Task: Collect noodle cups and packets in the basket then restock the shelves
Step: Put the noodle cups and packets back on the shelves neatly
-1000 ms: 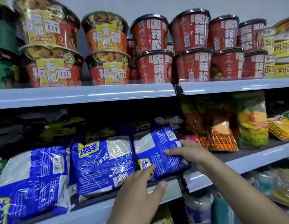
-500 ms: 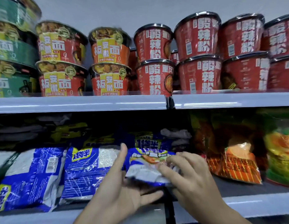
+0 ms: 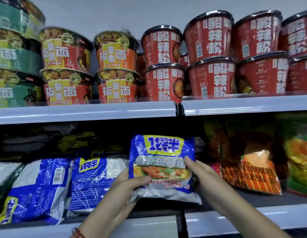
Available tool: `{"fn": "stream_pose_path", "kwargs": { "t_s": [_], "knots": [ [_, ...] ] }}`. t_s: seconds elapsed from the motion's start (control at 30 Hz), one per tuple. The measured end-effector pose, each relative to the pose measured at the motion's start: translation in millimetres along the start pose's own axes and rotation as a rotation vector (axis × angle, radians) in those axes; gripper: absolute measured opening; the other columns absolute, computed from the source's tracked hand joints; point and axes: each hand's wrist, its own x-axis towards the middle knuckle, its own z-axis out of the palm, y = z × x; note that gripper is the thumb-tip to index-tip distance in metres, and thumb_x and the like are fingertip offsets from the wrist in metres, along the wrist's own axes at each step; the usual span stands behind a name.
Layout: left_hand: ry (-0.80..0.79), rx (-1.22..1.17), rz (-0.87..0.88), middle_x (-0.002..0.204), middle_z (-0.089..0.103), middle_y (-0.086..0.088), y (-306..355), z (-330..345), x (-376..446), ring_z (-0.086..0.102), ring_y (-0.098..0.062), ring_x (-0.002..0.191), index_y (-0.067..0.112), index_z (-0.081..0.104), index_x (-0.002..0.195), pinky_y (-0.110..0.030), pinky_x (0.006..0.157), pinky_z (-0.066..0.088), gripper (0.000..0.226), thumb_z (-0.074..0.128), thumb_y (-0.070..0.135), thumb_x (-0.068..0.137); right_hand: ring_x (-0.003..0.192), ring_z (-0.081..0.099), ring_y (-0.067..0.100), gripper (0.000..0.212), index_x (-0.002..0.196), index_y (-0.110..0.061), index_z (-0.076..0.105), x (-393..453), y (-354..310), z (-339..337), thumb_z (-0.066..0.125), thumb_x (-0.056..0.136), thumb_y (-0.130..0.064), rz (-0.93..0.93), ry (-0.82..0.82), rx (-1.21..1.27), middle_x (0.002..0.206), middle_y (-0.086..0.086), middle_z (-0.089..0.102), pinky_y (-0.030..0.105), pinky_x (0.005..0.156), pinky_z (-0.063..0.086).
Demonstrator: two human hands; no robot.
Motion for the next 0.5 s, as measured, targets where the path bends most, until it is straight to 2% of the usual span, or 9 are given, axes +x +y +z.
{"fn": "stream_pose_path", "kwargs": {
  "t_s": [0.03,0.07,0.13,0.2,0.27,0.33,0.37,0.4,0.5],
  "knots": [
    [0.009,0.090,0.048,0.082,0.075,-0.013,0.6,-1.3,2.1,0.070,-0.018,0.061,0.004,0.060,0.111,-0.019,0.050,0.051,0.033,0.060,-0.013,0.083,0.101,0.072,0.023,0.048,0.119,-0.016,0.065,3.9,-3.4,1.9,0.066,0.083,-0.047,-0.024,0.009,0.002,0.107,0.004,0.076,0.048,0.103,0.048],
    [0.027,0.204,0.103,0.086,0.076,-0.006,0.0,-5.3,5.5,0.070,-0.015,0.064,0.013,0.059,0.118,-0.018,0.054,0.050,0.040,0.063,-0.009,0.085,0.100,0.072,0.023,0.038,0.117,-0.014,0.066,6.3,-5.2,3.1,0.063,0.088,-0.039,-0.040,0.029,-0.011,0.105,0.005,0.076,0.045,0.100,0.051],
    [0.035,0.435,0.236,0.107,0.073,0.009,-2.6,-13.6,10.6,0.070,-0.009,0.089,0.043,0.046,0.133,-0.025,0.074,0.052,0.067,0.071,0.003,0.086,0.098,0.073,0.021,0.030,0.117,-0.014,0.066,9.5,-6.7,2.8,0.061,0.093,-0.032,-0.050,0.037,-0.026,0.105,0.004,0.076,0.037,0.090,0.054],
    [0.035,0.583,0.309,0.118,0.065,0.027,-4.7,-20.7,12.4,0.064,0.003,0.105,0.064,0.014,0.142,-0.028,0.089,0.051,0.096,0.075,0.015,0.085,0.097,0.073,0.018,0.028,0.117,-0.015,0.065,12.2,-7.2,0.1,0.061,0.094,-0.030,-0.065,0.023,-0.057,0.106,0.002,0.076,0.030,0.082,0.054],
    [0.058,0.753,0.301,0.109,0.059,0.042,-7.4,-21.3,13.4,0.061,0.013,0.098,0.075,-0.019,0.130,-0.018,0.083,0.050,0.115,0.077,0.033,0.082,0.094,0.073,0.016,0.026,0.115,-0.017,0.065,13.8,-6.4,-3.0,0.063,0.092,-0.030,-0.094,0.043,-0.125,0.103,-0.001,0.077,0.024,0.075,0.053],
    [0.103,0.969,0.338,0.099,0.051,0.043,-12.6,-22.4,16.1,0.060,0.013,0.085,0.069,-0.039,0.120,-0.012,0.069,0.048,0.120,0.073,0.049,0.081,0.087,0.074,0.012,0.024,0.112,-0.018,0.066,16.0,-5.0,-5.3,0.065,0.090,-0.029,-0.130,0.083,-0.184,0.097,-0.005,0.077,0.017,0.065,0.054],
    [0.127,1.068,0.384,0.100,0.048,0.039,-14.5,-22.6,17.5,0.058,0.009,0.083,0.064,-0.044,0.120,-0.013,0.065,0.046,0.121,0.070,0.053,0.081,0.084,0.074,0.010,0.022,0.110,-0.018,0.066,17.8,-3.9,-5.9,0.066,0.090,-0.028,-0.139,0.098,-0.204,0.094,-0.007,0.078,0.015,0.061,0.053],
    [0.147,1.164,0.439,0.107,0.045,0.035,-18.1,-25.0,21.1,0.057,0.004,0.087,0.059,-0.047,0.123,-0.015,0.067,0.045,0.121,0.067,0.057,0.082,0.082,0.074,0.009,0.021,0.109,-0.017,0.067,19.0,-2.5,-6.0,0.066,0.090,-0.027,-0.138,0.104,-0.218,0.092,-0.007,0.078,0.014,0.059,0.052],
    [0.185,1.477,0.562,0.126,0.034,0.018,-19.1,-25.9,28.1,0.045,-0.006,0.108,0.048,-0.046,0.131,-0.019,0.084,0.042,0.118,0.060,0.065,0.082,0.084,0.075,0.012,0.024,0.110,-0.015,0.067,26.4,6.5,-8.6,0.068,0.090,-0.028,-0.082,0.069,-0.282,0.095,-0.005,0.078,0.016,0.063,0.052]
  ]
}}
